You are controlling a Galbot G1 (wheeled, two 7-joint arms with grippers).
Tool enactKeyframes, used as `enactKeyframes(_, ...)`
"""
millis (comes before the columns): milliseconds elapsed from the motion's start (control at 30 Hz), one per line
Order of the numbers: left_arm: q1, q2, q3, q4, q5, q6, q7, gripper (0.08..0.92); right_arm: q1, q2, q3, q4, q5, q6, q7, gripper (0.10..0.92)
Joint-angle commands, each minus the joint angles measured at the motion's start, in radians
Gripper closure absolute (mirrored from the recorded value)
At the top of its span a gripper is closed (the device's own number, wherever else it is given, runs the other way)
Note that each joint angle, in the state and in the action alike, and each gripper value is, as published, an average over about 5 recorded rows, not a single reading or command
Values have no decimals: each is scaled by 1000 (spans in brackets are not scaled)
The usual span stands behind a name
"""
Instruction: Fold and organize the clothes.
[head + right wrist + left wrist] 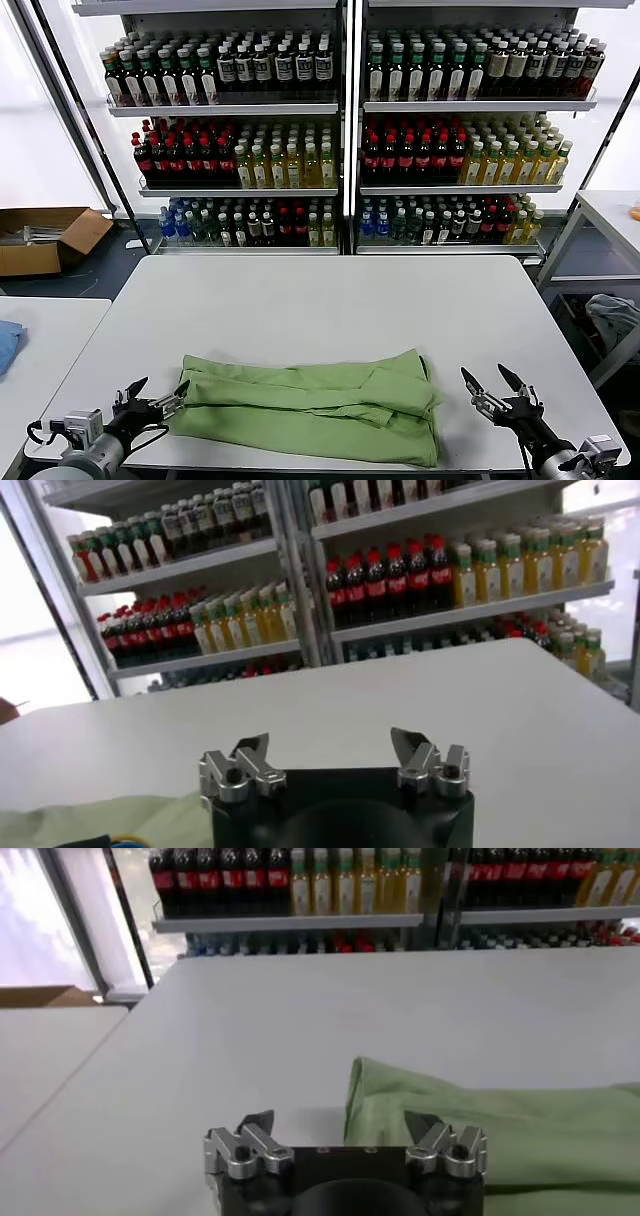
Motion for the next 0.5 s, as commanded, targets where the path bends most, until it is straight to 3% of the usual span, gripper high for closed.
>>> enactKeyframes(33,6,-54,75,20,-9,1,-40,225,-11,0,38,-10,5,24,-2,204)
enactKeyframes(500,26,-71,93,34,3,1,-12,625,-5,-3,38,1,21,23,1,203)
